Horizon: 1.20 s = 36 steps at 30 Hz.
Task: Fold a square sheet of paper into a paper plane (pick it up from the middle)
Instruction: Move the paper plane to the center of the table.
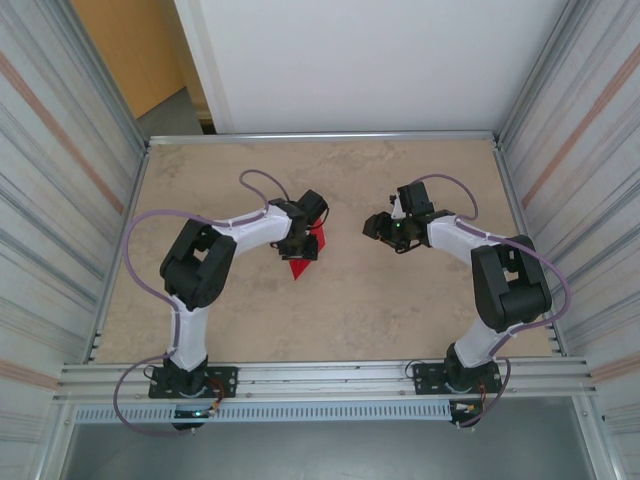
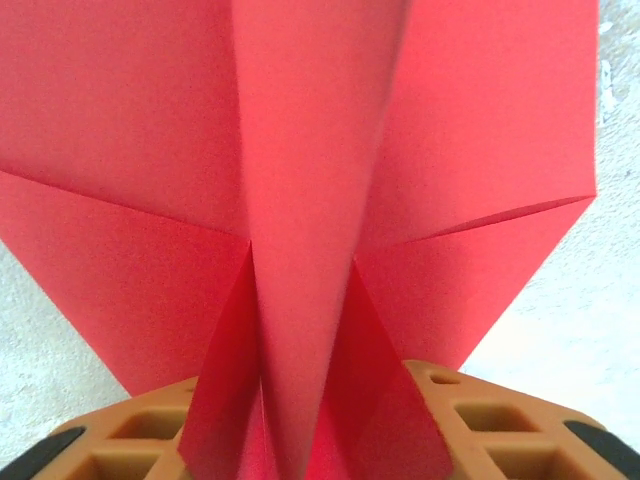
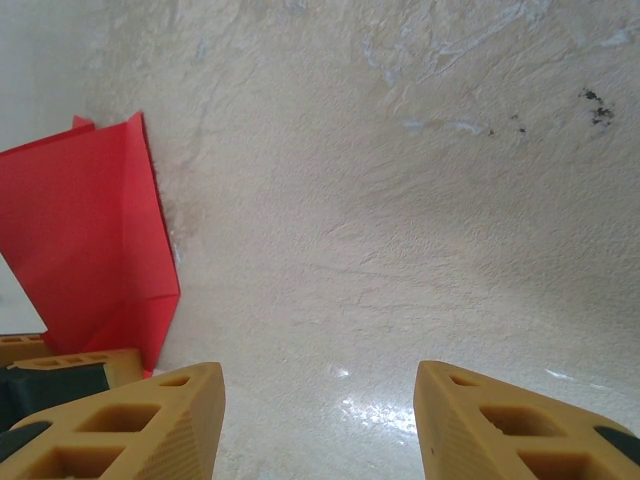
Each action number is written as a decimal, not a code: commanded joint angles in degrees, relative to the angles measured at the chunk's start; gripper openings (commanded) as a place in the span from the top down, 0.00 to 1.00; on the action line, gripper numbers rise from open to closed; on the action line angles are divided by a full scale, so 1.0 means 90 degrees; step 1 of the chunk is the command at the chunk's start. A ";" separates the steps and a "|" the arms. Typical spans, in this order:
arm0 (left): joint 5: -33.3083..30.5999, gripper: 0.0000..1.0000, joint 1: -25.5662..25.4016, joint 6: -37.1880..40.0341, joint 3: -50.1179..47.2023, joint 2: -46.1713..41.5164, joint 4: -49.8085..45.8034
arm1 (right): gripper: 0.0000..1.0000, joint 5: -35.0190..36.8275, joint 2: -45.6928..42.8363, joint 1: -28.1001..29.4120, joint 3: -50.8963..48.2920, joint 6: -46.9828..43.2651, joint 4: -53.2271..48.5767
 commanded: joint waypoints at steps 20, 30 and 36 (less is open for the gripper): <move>-0.0107 0.62 0.0083 0.0064 0.0551 -0.0071 0.0070 | 0.45 0.0147 -0.0270 -0.0076 -0.0055 -0.0100 -0.0168; -0.0300 0.76 0.0103 0.0001 0.0521 0.0097 -0.0009 | 0.46 0.0088 -0.0220 -0.0068 -0.0061 -0.0081 -0.0129; -0.0369 0.75 0.0133 0.0001 0.0590 0.0399 -0.0029 | 0.45 0.0072 -0.0214 -0.0070 -0.0074 -0.0076 -0.0129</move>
